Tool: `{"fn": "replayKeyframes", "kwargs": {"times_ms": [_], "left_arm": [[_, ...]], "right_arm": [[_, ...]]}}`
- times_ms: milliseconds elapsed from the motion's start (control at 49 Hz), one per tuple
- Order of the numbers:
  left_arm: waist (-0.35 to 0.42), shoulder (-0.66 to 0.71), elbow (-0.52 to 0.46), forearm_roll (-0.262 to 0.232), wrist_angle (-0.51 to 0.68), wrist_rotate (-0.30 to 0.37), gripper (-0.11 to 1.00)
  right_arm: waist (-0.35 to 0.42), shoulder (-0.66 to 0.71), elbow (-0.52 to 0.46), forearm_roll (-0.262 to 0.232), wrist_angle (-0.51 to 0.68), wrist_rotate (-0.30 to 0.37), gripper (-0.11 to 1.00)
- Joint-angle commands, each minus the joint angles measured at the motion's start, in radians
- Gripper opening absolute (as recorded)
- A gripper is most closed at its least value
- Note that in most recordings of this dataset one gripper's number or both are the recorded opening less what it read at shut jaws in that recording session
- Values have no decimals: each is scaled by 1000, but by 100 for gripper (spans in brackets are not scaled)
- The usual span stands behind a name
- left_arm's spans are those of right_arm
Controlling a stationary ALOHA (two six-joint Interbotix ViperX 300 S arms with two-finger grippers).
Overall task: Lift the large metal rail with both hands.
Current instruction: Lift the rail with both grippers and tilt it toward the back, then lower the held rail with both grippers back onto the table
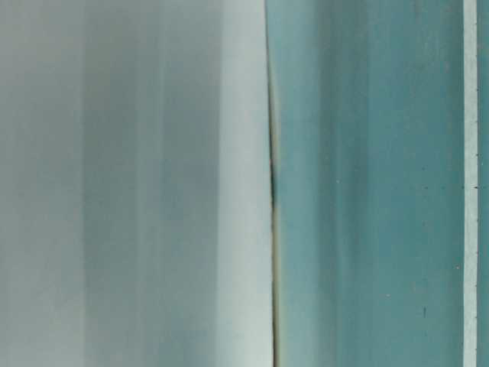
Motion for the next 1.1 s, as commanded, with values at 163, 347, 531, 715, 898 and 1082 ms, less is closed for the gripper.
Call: {"fn": "replayKeyframes", "kwargs": {"times_ms": [163,347,531,715,898,1082], "left_arm": [[11,8,-49,5,-18,-20,37],[9,8,-57,8,-17,-20,37],[8,8,-57,5,-14,-20,37],[6,8,-57,8,-12,-20,37],[8,9,-46,8,-12,-20,37],[12,3,34,8,-48,-18,37]], "right_arm": [[8,5,-41,3,-21,12,38],[8,2,-38,3,-20,12,38],[8,2,-34,3,-21,12,38],[8,2,-32,3,-21,12,38],[9,2,-8,3,-21,11,38],[15,0,78,3,-35,-2,38]]}}
